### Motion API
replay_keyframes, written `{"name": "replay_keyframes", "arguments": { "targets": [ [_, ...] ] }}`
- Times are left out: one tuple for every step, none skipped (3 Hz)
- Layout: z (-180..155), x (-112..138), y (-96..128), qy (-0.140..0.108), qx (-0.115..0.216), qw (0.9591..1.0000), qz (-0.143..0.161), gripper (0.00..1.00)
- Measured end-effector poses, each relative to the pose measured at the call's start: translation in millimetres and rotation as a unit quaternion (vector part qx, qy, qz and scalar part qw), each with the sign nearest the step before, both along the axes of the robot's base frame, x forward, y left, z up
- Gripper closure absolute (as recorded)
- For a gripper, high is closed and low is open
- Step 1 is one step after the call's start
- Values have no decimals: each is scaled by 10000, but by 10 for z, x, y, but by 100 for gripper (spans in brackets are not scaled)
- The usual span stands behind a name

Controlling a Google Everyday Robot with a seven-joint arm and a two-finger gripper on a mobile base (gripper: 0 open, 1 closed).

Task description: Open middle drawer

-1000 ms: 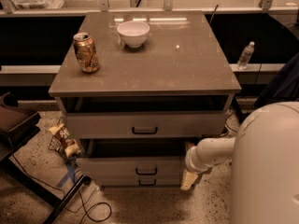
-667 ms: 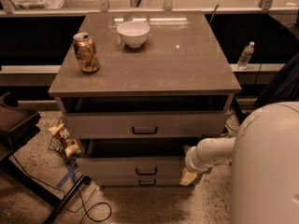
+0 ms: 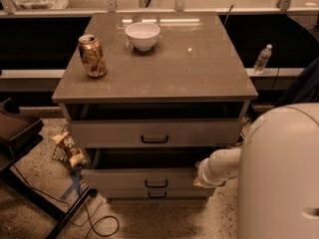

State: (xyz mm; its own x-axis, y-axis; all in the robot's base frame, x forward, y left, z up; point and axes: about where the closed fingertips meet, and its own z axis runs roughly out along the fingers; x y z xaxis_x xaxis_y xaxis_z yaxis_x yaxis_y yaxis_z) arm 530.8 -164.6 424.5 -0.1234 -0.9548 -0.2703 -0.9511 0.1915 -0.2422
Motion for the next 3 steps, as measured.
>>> {"name": "replay_keyframes", "arguments": {
  "targets": [
    [134, -161, -112, 101, -175, 9992, -350, 87],
    [131, -222, -135, 164, -214, 9989, -384, 100],
    [128, -582, -260, 521, -448, 9960, -577, 100]
  ]
}}
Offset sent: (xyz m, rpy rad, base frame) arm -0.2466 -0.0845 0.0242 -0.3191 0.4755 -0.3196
